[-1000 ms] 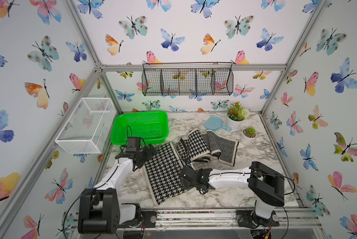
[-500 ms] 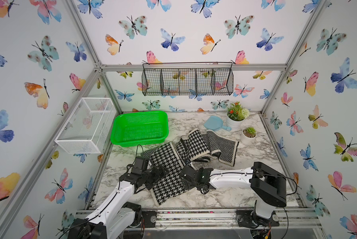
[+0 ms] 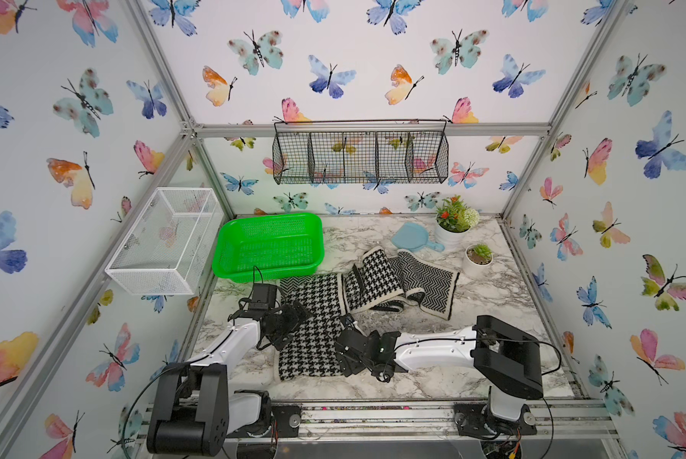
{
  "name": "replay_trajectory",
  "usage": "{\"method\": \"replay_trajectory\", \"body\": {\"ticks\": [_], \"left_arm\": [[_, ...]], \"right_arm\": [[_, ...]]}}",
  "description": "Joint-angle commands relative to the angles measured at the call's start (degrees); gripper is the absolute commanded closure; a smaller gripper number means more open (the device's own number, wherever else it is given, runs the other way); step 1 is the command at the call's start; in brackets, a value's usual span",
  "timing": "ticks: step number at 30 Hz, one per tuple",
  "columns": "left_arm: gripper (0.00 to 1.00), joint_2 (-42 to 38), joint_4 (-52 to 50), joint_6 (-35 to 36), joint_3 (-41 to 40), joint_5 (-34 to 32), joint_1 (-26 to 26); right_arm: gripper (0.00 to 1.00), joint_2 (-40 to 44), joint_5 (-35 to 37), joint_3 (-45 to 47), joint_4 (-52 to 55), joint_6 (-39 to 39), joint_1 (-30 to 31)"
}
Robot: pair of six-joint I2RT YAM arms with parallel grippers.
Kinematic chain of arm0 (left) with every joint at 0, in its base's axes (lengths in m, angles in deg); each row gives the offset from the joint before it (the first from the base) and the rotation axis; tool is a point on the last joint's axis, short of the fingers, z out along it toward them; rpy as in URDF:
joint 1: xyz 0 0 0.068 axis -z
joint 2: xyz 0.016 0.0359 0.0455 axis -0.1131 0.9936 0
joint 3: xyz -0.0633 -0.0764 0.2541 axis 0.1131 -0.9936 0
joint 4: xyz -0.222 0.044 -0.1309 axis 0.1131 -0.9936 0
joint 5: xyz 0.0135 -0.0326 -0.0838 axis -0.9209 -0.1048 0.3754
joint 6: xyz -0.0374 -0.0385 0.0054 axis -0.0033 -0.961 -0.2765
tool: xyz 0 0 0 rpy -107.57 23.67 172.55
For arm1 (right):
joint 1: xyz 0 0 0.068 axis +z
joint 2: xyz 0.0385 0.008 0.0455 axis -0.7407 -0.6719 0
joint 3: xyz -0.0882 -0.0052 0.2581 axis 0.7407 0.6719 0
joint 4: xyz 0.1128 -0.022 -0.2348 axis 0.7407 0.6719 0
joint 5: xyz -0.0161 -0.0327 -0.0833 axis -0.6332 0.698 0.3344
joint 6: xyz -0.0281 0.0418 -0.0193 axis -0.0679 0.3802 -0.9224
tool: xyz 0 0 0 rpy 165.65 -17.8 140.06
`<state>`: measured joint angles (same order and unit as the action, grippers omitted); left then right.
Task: Roll up the scarf and place it into the basket
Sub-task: Adjust the scarf at the center of the board, then roll the scarf at the center of the board.
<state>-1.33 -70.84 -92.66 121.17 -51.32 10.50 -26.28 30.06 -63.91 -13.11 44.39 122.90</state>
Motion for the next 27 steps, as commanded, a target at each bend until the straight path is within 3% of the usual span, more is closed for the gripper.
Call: {"method": "replay_trajectory", "body": {"ticks": [1,5,7,11,16,27], "left_arm": [[0.02,4.5,-0.3,5.5,2.4,-8.9,-2.3],[0.02,6.3,-1.9,7.7,7.0,-6.3,-2.5],[0.02,5.4,-2.7,8.5,8.2,-4.7,-2.4],[0.02,0.6,-5.7,9.6,9.6,-1.9,-2.4],[0.02,-6.9,-8.3,8.9,9.5,1.9,-2.5],[0.02,-14.6,-12.6,8.6,9.1,10.5,-9.0]], "right_arm": [[0.03,0.1,0.5,-1.2,2.0,-1.4,0.6],[0.02,3.6,4.5,-2.5,4.1,-8.3,0.6],[0.02,6.1,3.3,-2.4,3.4,-13.6,0.7],[0.03,8.7,0.2,-3.5,2.2,-24.9,3.0],[0.05,4.9,1.4,-7.7,3.6,-34.2,8.2],[0.11,-3.3,2.1,-10.7,2.0,-42.1,9.5]]}}
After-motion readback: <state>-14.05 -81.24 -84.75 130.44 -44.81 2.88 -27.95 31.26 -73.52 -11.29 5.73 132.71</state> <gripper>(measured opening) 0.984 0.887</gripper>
